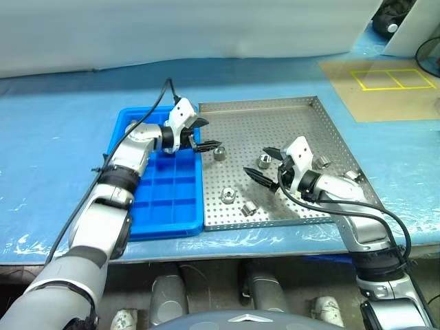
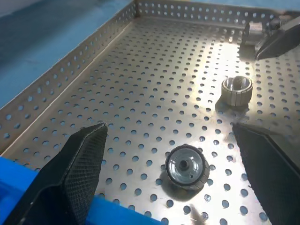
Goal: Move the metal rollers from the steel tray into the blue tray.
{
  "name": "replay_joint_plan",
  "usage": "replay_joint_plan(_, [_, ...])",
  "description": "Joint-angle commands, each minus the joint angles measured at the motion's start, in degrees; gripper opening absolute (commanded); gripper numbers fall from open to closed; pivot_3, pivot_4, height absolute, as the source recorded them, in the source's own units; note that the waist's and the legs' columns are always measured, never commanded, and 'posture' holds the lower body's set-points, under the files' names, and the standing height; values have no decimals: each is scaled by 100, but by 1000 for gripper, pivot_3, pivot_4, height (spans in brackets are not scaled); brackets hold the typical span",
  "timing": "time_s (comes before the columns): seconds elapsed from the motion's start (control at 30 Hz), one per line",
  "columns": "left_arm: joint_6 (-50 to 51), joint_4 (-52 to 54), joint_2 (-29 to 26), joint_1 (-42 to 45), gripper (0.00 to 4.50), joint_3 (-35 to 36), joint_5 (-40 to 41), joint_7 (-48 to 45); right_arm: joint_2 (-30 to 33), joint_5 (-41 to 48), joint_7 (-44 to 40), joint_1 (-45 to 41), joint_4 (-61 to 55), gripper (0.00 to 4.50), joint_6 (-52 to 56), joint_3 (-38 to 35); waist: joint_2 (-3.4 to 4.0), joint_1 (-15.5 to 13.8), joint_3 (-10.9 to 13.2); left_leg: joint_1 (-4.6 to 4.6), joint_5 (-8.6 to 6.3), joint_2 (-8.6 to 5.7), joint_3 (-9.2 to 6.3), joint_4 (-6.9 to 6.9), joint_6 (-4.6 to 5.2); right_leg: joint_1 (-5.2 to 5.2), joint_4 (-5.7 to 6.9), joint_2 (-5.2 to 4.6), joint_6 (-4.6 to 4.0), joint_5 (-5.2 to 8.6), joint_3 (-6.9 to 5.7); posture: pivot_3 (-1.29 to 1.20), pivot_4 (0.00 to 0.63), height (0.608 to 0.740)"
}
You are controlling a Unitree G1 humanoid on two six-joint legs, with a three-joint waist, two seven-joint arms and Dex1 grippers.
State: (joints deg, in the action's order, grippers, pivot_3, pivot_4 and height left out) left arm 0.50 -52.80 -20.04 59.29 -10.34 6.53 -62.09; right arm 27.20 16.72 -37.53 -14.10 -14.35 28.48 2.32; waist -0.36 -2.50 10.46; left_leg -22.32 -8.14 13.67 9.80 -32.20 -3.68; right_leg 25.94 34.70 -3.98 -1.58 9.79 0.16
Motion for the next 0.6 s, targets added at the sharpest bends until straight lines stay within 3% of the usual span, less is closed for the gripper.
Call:
replay_joint_plan(0.03, [-552, -980, -23, 735, 4500, -168, -483, -348, -31, 58, 205, 167, -485, 4482, 51, -154, -1, 31, 0, -1, 0, 0, 0, 0, -1, 0, -1, 0, 0, 0, -1, -314, 150, 740])
replay_joint_plan(0.33, [-1114, -2042, 131, 1559, 4500, -495, -1387, -1124, -98, 66, 562, 561, -871, 4482, 164, -190, -3, 30, 2, -1, -4, -6, 0, -1, 6, -4, -6, -9, 2, 1, -2, -374, 150, 740])
replay_joint_plan(0.6, [-1218, -2271, 529, 1449, 4500, -553, -1937, -439, -105, 65, 744, 699, -993, 4482, 167, -268, -4, 46, 2, -2, -11, -10, 0, -7, 19, -7, -6, -15, 2, 1, -3, -416, 150, 740])
